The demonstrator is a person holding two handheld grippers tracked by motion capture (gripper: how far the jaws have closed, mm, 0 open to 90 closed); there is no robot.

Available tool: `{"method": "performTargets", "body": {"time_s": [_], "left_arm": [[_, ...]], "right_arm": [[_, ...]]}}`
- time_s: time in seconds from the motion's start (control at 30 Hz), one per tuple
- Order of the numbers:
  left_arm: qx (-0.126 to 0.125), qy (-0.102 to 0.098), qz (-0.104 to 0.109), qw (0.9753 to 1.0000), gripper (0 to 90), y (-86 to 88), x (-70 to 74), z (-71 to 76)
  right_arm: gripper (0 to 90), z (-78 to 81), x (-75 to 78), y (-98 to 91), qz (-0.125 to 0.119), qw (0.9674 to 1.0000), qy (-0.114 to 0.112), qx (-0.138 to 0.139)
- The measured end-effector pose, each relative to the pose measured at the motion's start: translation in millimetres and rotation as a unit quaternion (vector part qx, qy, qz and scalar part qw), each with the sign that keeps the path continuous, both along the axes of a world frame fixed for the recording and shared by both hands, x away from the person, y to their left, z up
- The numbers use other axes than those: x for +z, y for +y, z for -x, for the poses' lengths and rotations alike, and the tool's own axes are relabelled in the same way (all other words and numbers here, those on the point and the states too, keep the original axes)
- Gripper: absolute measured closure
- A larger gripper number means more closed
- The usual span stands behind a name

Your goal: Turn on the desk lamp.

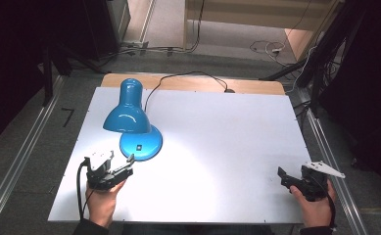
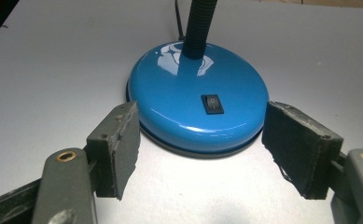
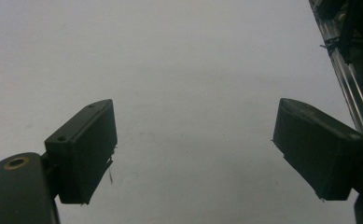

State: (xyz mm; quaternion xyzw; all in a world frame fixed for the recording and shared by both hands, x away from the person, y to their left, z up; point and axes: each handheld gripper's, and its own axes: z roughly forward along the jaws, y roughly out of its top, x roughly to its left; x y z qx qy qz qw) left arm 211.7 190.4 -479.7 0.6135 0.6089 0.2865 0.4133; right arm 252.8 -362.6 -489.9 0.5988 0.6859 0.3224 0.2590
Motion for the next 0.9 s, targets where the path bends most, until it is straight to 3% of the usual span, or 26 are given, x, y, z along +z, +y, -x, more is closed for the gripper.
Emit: {"method": "performTargets", "body": {"time_s": [0.9], "left_arm": [[0.019, 0.003, 0.005, 0.9998, 28.2, 20.3, 2.0, 16.4]], "right_arm": [[11.9, 0.5, 0.1, -1.0, -0.001, 1.0000, 0.001, -0.001]]}}
